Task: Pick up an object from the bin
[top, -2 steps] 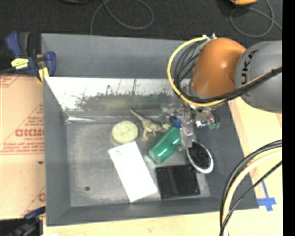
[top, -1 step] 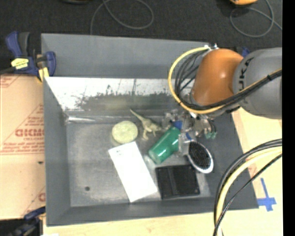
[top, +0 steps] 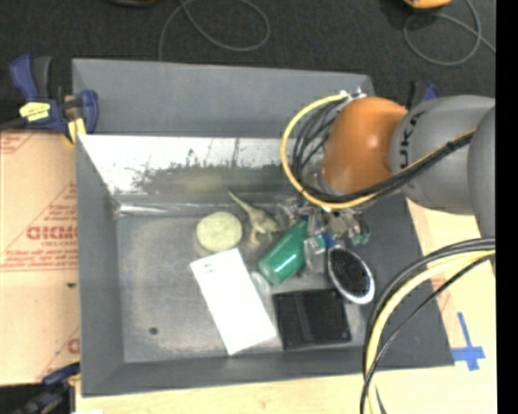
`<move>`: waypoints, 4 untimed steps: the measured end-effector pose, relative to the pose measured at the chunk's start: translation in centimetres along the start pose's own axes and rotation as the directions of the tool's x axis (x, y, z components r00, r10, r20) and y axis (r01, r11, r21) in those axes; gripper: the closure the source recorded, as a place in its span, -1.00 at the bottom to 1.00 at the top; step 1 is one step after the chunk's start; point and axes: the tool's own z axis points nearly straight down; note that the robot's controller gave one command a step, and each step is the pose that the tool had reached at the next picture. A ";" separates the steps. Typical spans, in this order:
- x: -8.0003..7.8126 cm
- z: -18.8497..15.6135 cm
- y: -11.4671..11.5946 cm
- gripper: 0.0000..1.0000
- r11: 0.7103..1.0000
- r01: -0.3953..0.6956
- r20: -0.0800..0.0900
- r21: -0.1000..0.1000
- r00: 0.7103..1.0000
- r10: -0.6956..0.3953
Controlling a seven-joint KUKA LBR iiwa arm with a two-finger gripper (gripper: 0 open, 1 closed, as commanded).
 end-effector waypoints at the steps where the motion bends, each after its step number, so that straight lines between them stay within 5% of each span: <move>1: 0.2 -0.4 0.4 1.00 0.973 -0.230 0.003 -0.005 0.973 0.230; 4: 0.2 -1.9 0.4 1.00 0.974 -0.229 -0.003 -0.004 0.974 0.229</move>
Offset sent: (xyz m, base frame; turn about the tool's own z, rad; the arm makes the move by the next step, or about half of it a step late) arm 0.0000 0.0000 0.0000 0.0000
